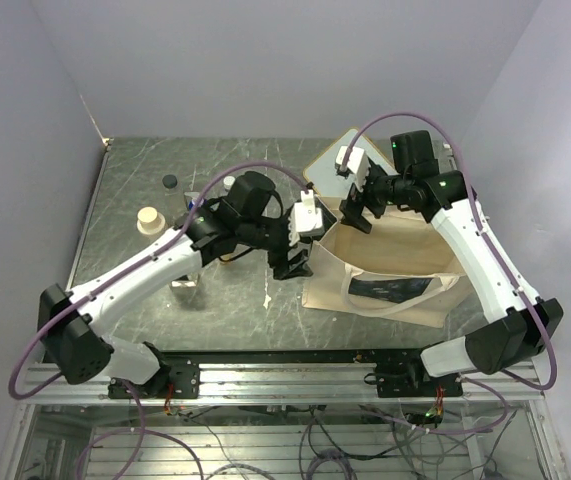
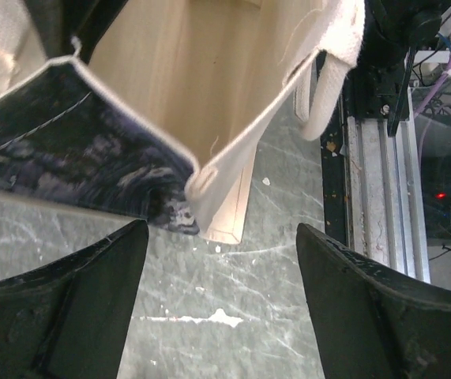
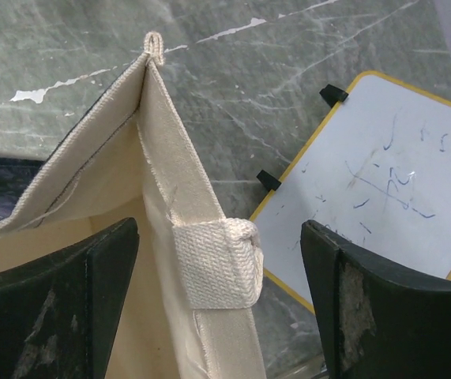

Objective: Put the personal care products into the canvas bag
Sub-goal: Adjust the object.

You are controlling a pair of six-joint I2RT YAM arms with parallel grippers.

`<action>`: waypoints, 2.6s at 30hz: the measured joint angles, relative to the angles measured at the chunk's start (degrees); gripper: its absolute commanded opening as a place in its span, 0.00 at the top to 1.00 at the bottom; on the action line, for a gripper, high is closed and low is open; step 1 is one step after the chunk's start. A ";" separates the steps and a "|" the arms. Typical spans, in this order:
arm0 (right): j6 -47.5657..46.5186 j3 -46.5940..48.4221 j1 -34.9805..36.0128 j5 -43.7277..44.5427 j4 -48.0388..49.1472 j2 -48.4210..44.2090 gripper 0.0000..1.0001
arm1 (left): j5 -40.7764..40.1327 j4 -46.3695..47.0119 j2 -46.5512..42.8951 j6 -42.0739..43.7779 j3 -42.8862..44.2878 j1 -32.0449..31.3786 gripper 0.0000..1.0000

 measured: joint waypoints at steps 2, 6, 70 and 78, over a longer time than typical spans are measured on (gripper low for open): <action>-0.90 0.00 0.00 -0.13 -0.20 0.20 0.32 | 0.02 2.49 1.97 0.02 -0.31 -1.05 0.28; -1.44 -1.62 0.00 -0.66 0.83 -0.13 0.57 | 0.07 7.50 3.13 -1.33 -2.75 -1.90 0.62; 9.57 0.96 0.57 12.04 5.75 3.58 1.00 | -14.32 -23.89 19.04 28.96 27.56 -14.75 0.93; 2.75 -0.74 0.59 17.97 9.07 3.37 1.00 | -8.02 -24.68 18.08 23.26 28.33 -14.60 0.93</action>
